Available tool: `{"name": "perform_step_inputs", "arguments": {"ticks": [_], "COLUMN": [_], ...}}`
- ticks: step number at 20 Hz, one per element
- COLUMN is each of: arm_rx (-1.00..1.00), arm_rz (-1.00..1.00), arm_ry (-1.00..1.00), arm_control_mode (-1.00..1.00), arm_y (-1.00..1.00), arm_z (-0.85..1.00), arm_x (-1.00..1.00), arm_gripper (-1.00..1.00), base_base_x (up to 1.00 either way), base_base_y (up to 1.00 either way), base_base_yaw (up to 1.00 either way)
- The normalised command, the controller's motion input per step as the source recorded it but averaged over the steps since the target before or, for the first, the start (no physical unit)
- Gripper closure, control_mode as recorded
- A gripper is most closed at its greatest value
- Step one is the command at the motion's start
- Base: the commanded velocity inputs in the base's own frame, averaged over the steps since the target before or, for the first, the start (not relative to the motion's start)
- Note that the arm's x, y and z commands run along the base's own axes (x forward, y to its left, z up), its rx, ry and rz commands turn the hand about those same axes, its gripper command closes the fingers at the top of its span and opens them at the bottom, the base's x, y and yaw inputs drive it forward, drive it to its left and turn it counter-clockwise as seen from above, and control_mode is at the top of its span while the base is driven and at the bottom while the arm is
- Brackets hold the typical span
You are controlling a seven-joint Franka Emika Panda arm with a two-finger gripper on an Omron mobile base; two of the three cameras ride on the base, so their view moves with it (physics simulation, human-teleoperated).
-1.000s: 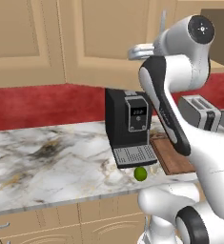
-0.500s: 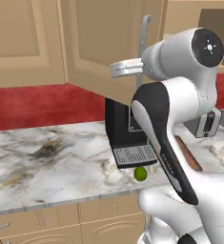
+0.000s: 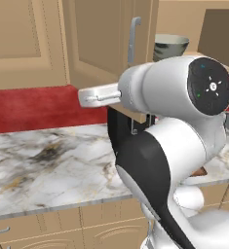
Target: Open the cabinet. Place the bowl and condiment on the counter. Then place the lime and garlic on the cutting board.
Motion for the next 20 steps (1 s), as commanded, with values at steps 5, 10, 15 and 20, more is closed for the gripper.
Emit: {"name": "perform_step_inputs", "arguments": {"ticks": [5,10,15,20], "arm_rx": [0.18,0.29,0.39,0.42], "arm_rz": [-0.05,-0.01,0.0,0.07], "arm_ry": [0.04,0.1,0.12,0.08], "arm_control_mode": [-1.0,-1.0,-1.0,-1.0], "arm_y": [-0.71,-0.95,-0.99,-0.88], "arm_z": [0.51,0.41,0.03,-0.05], "arm_x": [-0.7,0.02,0.44,0.41], "arm_gripper": [-1.0,-1.0,-1.0,-1.0], "base_base_x": [0.0,0.0,0.0,0.0], "base_base_y": [0.0,0.0,0.0,0.0], "base_base_yaw": [0.0,0.0,0.0,0.0]}}
